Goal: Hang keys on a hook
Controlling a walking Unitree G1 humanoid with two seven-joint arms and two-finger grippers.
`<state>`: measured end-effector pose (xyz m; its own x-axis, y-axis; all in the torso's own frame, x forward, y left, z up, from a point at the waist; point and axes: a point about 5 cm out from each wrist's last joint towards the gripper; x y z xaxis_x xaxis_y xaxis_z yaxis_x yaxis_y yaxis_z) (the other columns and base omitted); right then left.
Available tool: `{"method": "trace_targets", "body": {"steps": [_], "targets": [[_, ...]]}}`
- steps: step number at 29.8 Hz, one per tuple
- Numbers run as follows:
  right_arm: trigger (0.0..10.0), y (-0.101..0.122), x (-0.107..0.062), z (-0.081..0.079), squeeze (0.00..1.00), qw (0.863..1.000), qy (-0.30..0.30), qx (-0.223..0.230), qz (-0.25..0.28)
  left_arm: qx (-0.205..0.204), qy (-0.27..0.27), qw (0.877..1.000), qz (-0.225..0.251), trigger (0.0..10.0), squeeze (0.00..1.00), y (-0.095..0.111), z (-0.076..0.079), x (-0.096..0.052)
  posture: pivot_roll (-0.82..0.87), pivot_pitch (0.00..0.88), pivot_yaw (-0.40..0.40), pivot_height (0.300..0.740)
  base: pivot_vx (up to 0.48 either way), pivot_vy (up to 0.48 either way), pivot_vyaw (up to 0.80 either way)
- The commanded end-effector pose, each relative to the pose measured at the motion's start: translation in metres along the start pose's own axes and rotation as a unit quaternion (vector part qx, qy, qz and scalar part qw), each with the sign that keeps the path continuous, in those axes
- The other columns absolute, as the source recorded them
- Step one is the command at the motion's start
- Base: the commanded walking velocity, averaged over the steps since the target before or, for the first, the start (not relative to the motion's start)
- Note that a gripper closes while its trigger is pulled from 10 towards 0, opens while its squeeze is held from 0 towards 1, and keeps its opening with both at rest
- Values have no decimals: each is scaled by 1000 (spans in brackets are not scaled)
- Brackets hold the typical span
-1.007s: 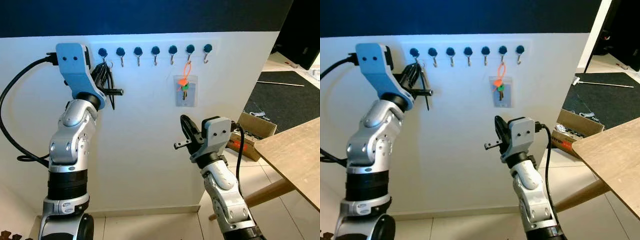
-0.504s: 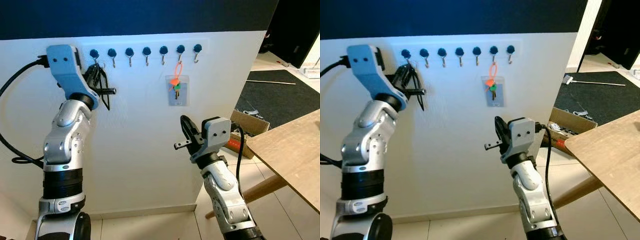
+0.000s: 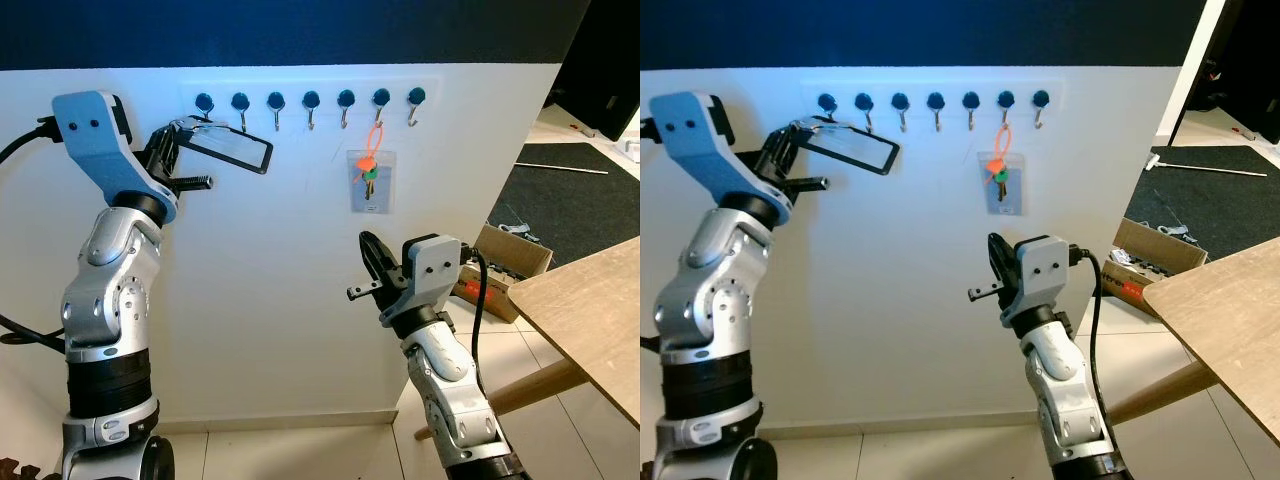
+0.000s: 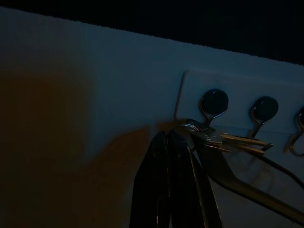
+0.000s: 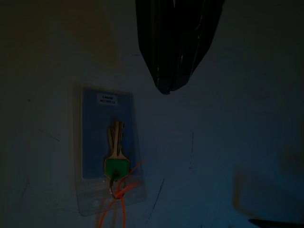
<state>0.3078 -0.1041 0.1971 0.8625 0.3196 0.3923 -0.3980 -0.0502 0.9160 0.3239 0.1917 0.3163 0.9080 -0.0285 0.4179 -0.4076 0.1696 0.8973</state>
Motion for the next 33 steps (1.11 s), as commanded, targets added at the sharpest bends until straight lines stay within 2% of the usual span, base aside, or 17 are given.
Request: {"method": "trace_targets", "body": {"steps": [1, 5, 8, 11, 14, 19, 20, 21, 22, 23, 24, 25, 27, 28, 29, 30, 33], "targets": [[10000, -5, -1, 0, 0, 1000, 1, 4, -10, 3, -7, 1000, -13, 10000, 0, -4, 0, -3, 154, 137, 18, 740, 0, 0, 0], [10000, -5, -1, 0, 0, 1000, 0, 4, -11, -17, -63, 998, -15, 10000, 0, -4, 15, -7, 151, 139, 20, 740, 0, 0, 0], [10000, -5, -2, 1, 0, 1000, -2, 3, -11, -84, -139, 987, 6, 10000, 0, 5, 36, -16, 148, 142, 22, 740, 0, 0, 0], [10000, -5, -3, 1, 0, 1000, -3, 4, -12, -136, -149, 979, 20, 10000, 0, 11, 43, -16, 150, 143, 20, 740, 0, 0, 0], [10000, -5, -3, 0, 0, 1000, -2, 4, -12, -148, -152, 977, 21, 10000, 0, 12, 45, -14, 150, 142, 19, 740, 0, 0, 0], [10000, -5, -2, -2, 0, 1000, 0, 5, -12, -135, -159, 978, 17, 10000, 0, 11, 48, -13, 150, 142, 19, 740, 0, 0, 0], [10000, -5, -1, -2, 0, 1000, 0, 5, -11, -100, -164, 981, 3, 10000, 0, 7, 49, -12, 149, 141, 19, 740, 0, 0, 0], [10000, -5, -1, -2, 0, 1000, 0, 5, -11, -100, -164, 981, 3, 10000, 0, 7, 49, -12, 149, 141, 19, 740, 0, 0, 0], [10000, -5, -1, -2, 0, 1000, 0, 5, -11, 2, -171, 985, -7, 10000, 0, -1, 49, -13, 149, 141, 19, 740, 0, 0, 0], [10000, -5, -1, -2, 0, 1000, 0, 5, -11, 2, -171, 985, -7, 10000, 0, -1, 49, -13, 149, 141, 19, 740, 0, 0, 0], [10000, -5, -1, -1, 0, 1000, -1, 5, -12, 79, -186, 979, -21, 10000, 0, -8, 48, -15, 149, 141, 19, 740, 0, 0, 0], [10000, -5, -1, -1, 0, 1000, -1, 4, -12, 125, -192, 973, -38, 10000, 0, -14, 44, -16, 145, 144, 20, 740, 0, 0, 0], [10000, -5, -1, -1, 0, 1000, -1, 4, -12, 125, -192, 973, -38, 10000, 0, -14, 44, -16, 145, 144, 20, 740, 0, 0, 0], [10000, -5, -2, -1, 0, 1000, -1, 4, -12, 192, -205, 959, -43, 10000, 0, -19, 40, -18, 149, 144, 20, 740, 0, 0, 0], [10000, -5, -2, -1, 0, 1000, -2, 4, -12, 146, -189, 970, -50, 10000, 0, -15, 35, -15, 146, 145, 20, 740, 0, 0, 0], [10000, -5, -2, -1, 0, 1000, -2, 4, -12, 146, -189, 970, -50, 10000, 0, -15, 35, -15, 146, 145, 20, 740, 0, 0, 0], [10000, -5, -2, -2, 0, 1000, -1, 5, -12, 82, -174, 979, -64, 10000, 0, -11, 28, -14, 154, 144, 20, 740, 0, 0, 0]]}}
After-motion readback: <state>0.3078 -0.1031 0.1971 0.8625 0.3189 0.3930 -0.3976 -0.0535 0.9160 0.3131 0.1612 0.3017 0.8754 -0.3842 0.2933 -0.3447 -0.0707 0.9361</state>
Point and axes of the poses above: a point about 5 cm out from each wrist's last joint towards the gripper, its own x axis pointing out of the wrist towards the gripper, its own y axis along the axis of the wrist's last joint, z = x × y
